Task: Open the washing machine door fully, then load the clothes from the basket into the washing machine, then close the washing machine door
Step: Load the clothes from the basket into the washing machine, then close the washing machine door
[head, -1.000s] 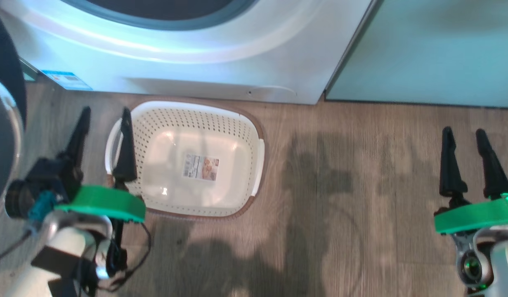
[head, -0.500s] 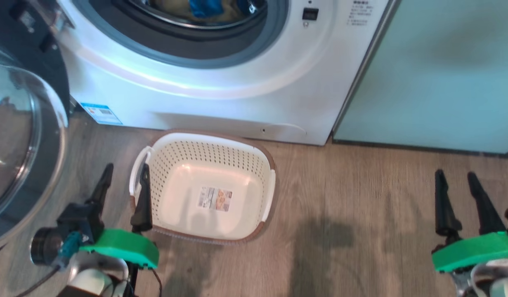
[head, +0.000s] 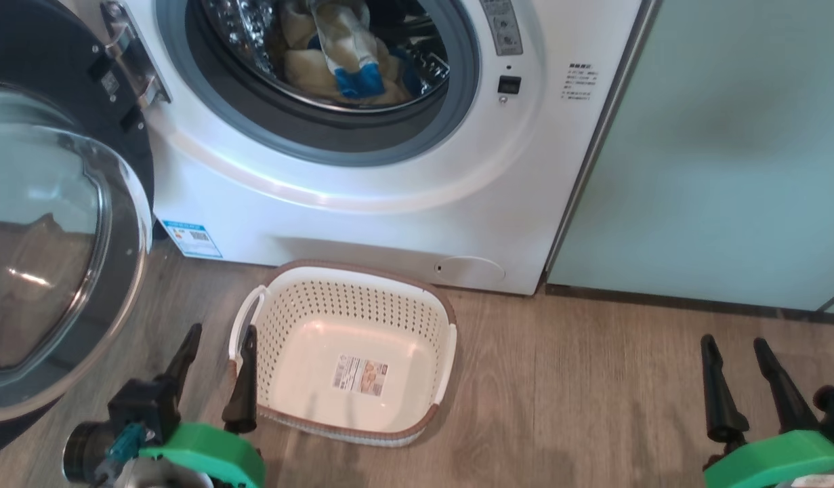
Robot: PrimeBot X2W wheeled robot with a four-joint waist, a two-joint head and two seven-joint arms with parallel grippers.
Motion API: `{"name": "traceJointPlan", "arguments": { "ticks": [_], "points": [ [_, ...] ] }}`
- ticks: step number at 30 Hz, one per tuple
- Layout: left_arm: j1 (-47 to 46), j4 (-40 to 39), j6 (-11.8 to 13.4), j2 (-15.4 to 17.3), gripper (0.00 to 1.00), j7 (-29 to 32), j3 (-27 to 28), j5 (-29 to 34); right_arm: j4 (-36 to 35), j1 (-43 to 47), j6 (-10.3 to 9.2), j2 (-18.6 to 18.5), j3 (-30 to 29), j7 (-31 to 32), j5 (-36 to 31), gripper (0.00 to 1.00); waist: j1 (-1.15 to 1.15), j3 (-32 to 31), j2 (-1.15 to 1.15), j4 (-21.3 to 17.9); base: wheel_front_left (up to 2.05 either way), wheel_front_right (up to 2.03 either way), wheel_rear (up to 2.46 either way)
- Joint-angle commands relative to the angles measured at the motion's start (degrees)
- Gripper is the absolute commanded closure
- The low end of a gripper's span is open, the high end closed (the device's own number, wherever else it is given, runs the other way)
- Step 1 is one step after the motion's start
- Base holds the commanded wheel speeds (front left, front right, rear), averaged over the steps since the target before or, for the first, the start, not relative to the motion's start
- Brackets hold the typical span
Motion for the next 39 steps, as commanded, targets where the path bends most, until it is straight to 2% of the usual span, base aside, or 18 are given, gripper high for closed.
{"name": "traceJointPlan", "arguments": {
  "ticks": [1, 8, 30, 39],
  "points": [
    [-1.4, -1.5, -0.3, 1.1, 0.0, -0.6, 2.2, -0.4, -2.6, -0.9, -0.16, -0.3, 1.0, 0.3, -0.7, 0.0, 0.01, -0.8, 0.0, -0.2, 0.0, 0.0, 0.0],
    [-0.4, -1.7, -0.8, 1.3, 0.0, -0.6, 1.9, -0.5, -4.0, 0.7, -0.16, -0.2, 0.9, 1.4, -1.3, 0.0, 0.01, -2.6, 0.0, -0.7, 0.0, 0.0, 0.0],
    [-0.5, -1.8, 0.1, 1.3, 0.0, -0.2, 0.9, 0.0, -4.6, 1.1, -0.16, -0.2, 0.7, 2.0, -1.3, 0.0, 0.01, -3.1, 0.0, -1.5, -0.01, 0.01, 0.0],
    [-0.6, -1.6, 0.7, 1.3, 0.0, -0.2, 0.7, 0.5, -4.4, 1.2, -0.16, -0.1, 0.6, 2.1, -1.1, 0.0, 0.01, -3.6, 0.0, -1.4, -0.75, 0.87, -0.12]
  ]
}}
